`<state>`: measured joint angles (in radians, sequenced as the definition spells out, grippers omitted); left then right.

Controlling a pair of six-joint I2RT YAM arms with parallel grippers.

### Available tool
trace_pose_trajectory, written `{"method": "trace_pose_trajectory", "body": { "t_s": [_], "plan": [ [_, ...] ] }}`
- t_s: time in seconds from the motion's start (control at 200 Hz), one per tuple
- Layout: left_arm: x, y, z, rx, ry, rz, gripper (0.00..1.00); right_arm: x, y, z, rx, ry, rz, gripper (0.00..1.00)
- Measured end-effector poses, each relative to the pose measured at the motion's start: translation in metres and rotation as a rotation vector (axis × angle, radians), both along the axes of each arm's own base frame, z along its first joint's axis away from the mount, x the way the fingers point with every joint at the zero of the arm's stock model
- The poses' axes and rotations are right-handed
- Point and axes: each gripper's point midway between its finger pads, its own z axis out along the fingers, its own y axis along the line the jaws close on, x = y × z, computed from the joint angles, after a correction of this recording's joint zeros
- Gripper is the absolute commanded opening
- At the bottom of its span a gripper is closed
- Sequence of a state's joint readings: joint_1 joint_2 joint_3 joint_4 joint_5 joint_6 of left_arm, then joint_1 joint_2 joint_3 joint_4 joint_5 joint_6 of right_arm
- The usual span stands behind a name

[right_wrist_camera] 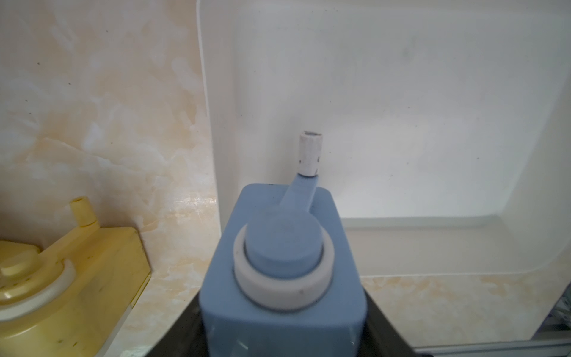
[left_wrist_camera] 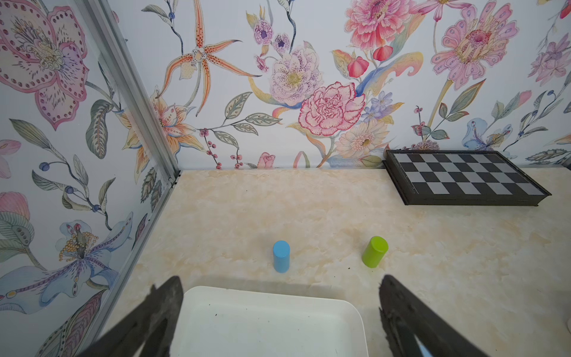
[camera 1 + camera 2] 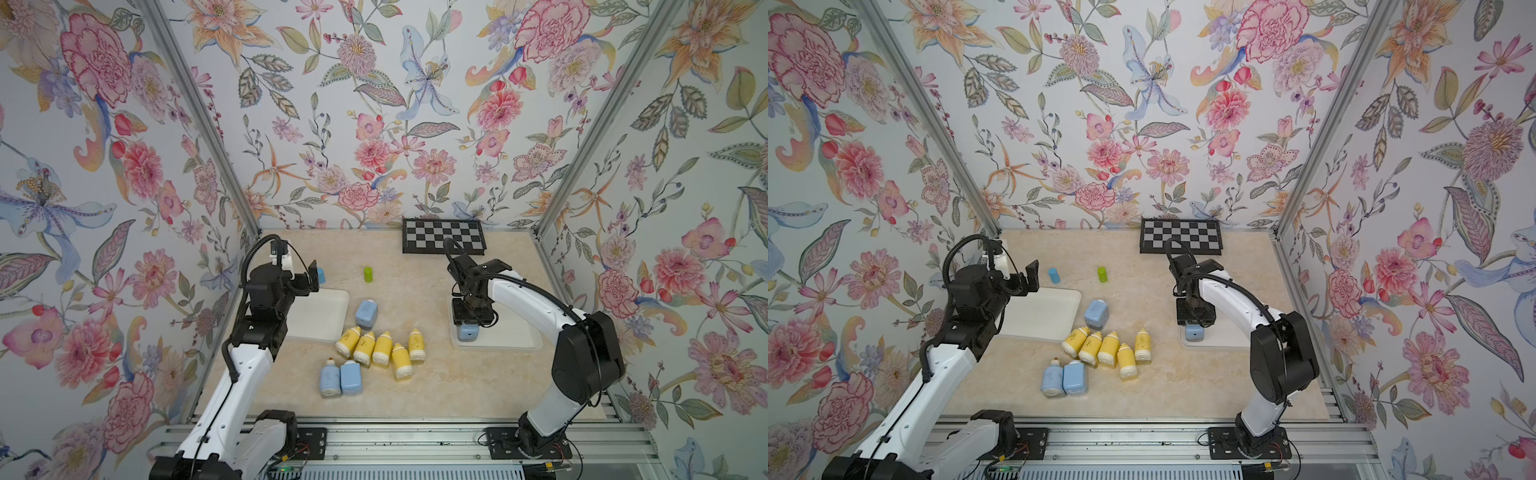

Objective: Place the pencil sharpeners by color into the storage box
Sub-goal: Place the pencil sharpener in the storage box.

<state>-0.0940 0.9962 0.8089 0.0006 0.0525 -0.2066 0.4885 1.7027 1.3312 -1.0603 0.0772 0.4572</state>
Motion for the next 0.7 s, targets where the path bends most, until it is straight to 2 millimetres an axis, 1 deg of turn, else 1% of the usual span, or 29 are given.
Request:
{"method": "trace_pose_trajectory", "body": {
  "t_s": [0.09, 0.195, 0.395, 0.56, 0.701],
  "plan": [
    [0.000, -0.001, -0.001, 0.001, 0.002, -0.004, 0.99, -0.001, 0.002, -0.011, 0.009, 0.017, -0.002, 0.37],
    [0.001, -0.002, -0.002, 0.002, 0.004, -0.005, 0.99, -0.001, 0.004, -0.018, 0.015, 0.024, -0.002, 0.37],
    [0.001, -0.002, -0.002, 0.003, 0.005, -0.005, 0.99, 0.003, 0.008, -0.025, 0.031, 0.026, -0.003, 0.37],
    [0.001, -0.002, -0.002, 0.009, 0.006, -0.007, 0.99, 0.001, 0.004, -0.031, 0.029, 0.040, -0.014, 0.37],
    [0.001, -0.003, -0.003, 0.009, 0.009, -0.009, 0.99, 0.001, 0.004, -0.033, 0.039, 0.042, -0.020, 0.37]
  ]
}}
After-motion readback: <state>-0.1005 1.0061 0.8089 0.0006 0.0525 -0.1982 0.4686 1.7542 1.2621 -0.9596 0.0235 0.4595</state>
